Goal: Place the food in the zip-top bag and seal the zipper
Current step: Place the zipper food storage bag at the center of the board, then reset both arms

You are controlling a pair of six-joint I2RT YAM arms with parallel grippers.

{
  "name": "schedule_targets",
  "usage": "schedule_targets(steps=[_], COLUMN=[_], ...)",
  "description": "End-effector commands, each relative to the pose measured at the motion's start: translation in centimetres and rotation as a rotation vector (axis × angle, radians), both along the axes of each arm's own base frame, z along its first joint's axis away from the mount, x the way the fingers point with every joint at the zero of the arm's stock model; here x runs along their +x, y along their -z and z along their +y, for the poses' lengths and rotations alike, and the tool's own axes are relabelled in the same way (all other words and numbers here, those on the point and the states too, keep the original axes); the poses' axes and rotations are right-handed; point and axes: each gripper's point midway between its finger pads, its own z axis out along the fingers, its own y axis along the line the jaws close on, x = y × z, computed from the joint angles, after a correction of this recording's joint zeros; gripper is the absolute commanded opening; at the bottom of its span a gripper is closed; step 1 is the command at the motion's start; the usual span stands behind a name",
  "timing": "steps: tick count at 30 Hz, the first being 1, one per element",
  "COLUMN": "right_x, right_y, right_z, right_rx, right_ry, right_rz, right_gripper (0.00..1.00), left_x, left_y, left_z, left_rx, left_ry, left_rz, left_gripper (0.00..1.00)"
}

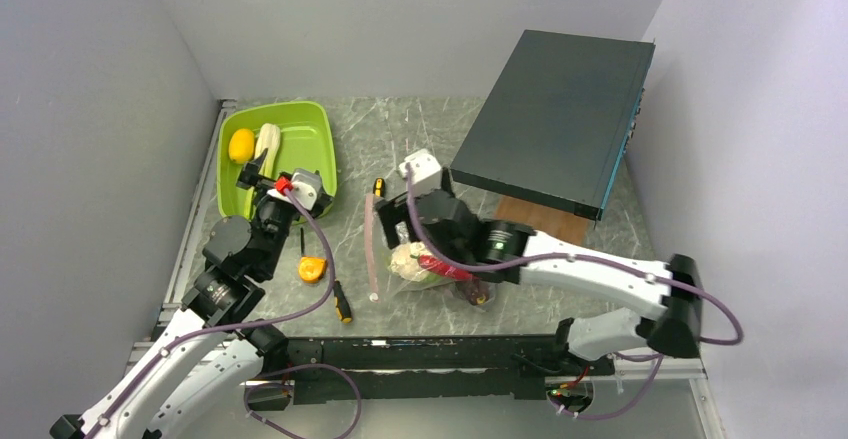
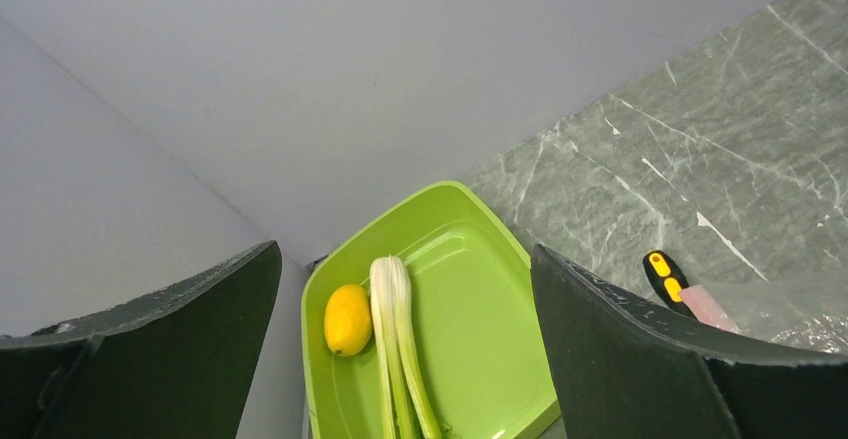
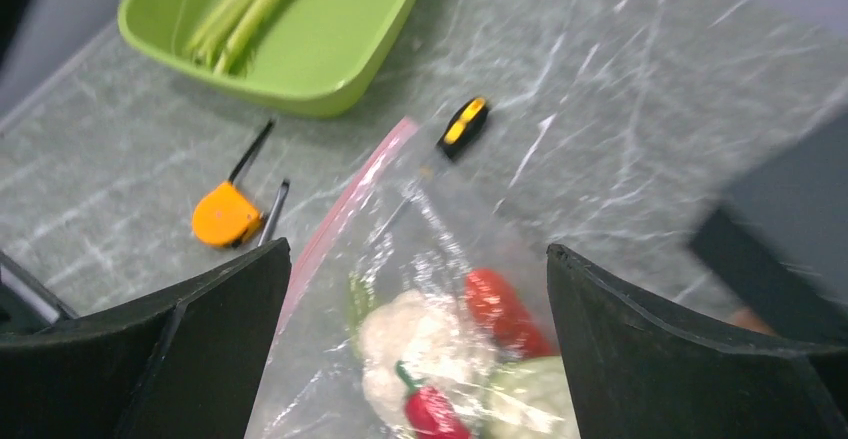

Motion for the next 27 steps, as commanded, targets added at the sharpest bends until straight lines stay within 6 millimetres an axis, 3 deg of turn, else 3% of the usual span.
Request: schedule_targets(steps=[1,7,12,19,23,27], right_x=[0.1,-1.1,-1.9,-3.4,-3.3,-3.0], right_y=[-8.3,-14.3,-18.4,-21.6,-21.6,-21.4], right_z=[-6.3,-15.1,-22.3,-26.9,-29.1,-28.8], right_rx=[0.083,0.178,0.200,0.338,0.324,0.224], right_ry=[0.110,0.275,0.443,0.499,0.609,0.609], right_rz=[-0.157,-0.267,-0.377,-0.416,-0.448,-0.462], right_gripper=[1.00,1.00,1.00,1.00,1.00,1.00], left_x=[-0.3,-3.1,-6.6,-9.6,-10.3,-10.4], left_y=[-1.7,-4.2,-8.6,-12.7,-12.9,-12.4], left_z=[0.8,2.6,3.7,5.3,5.9,6.3], left_rx=[-0.058,-0.310,-0.448,-0.526,-0.552,-0.556], left_ry=[-0.032,-0.042,0.037,0.078,0.072,0.055], left_rz=[-0.016,0.030,-0.013,-0.054,-0.058,-0.052], left_gripper=[1.00,1.00,1.00,1.00,1.00,1.00])
